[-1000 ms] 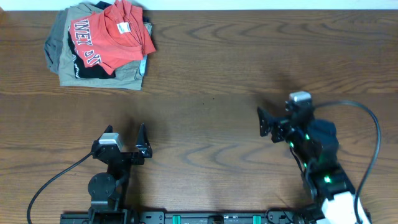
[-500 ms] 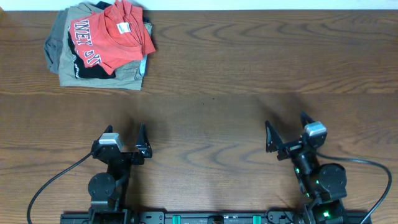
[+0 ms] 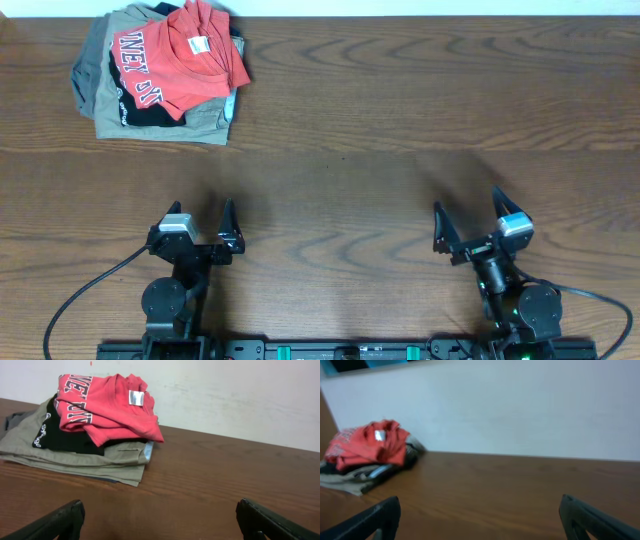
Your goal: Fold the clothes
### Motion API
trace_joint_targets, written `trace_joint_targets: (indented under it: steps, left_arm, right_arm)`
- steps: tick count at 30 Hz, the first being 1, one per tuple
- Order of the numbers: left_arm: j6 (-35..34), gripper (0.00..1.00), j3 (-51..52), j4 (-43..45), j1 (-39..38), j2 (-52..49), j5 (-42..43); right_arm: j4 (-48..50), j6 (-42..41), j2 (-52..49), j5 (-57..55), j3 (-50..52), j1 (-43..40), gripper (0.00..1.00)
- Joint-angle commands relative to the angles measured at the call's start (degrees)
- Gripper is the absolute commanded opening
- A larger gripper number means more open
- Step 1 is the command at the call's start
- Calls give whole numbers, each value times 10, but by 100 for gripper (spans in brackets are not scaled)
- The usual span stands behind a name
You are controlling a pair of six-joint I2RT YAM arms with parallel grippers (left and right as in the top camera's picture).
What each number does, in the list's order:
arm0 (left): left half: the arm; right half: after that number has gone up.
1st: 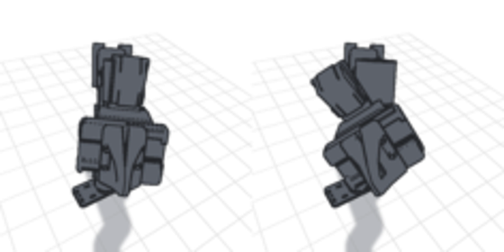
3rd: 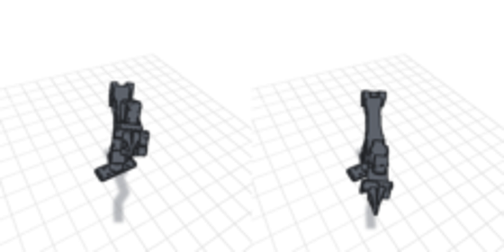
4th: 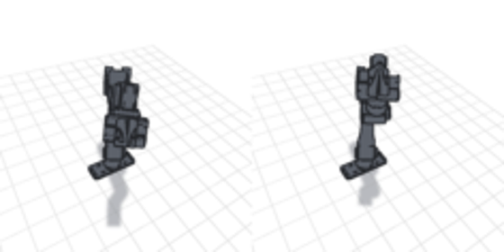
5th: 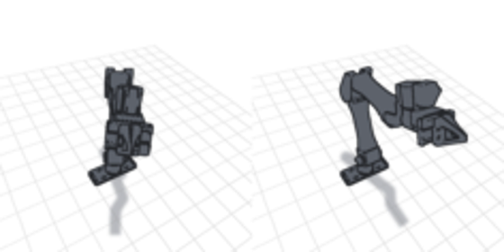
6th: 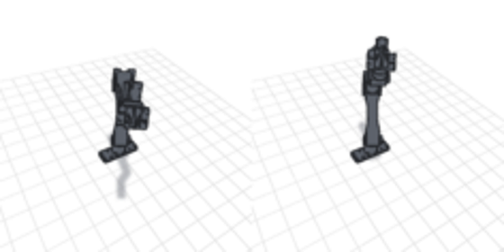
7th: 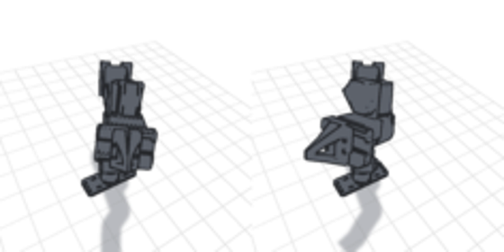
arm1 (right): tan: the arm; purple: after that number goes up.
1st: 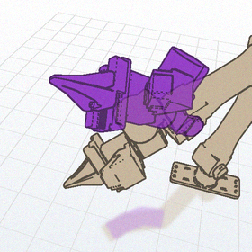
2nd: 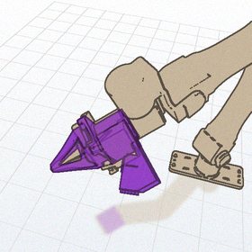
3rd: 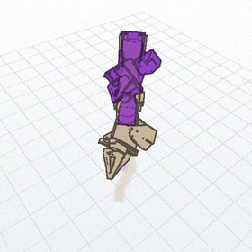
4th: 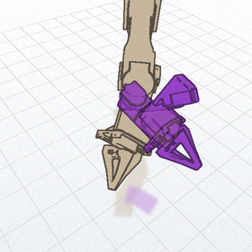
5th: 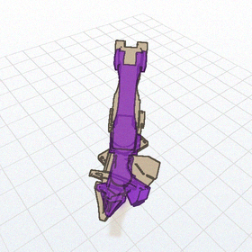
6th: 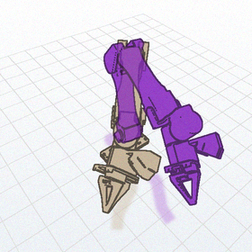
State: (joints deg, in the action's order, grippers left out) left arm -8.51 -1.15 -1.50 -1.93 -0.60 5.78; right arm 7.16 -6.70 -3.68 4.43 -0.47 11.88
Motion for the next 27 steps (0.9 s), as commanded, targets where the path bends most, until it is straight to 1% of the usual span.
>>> trace_joint_targets:
  steps: [1,6,11,18,27]
  left_arm:
    - [10,98,9,-20,2,4,6]
    - [10,98,9,-20,2,4,6]
    - [10,98,9,-20,2,4,6]
    - [10,98,9,-20,2,4,6]
    - [10,98,9,-20,2,4,6]
  right_arm:
    - [-30,14,34,-5,2,-22,99]
    - [-56,10,34,11,2,-50,99]
    - [-113,9,34,21,2,-87,99]
    - [-111,-21,34,23,2,-130,99]
    - [-109,-20,34,22,2,-132,99]
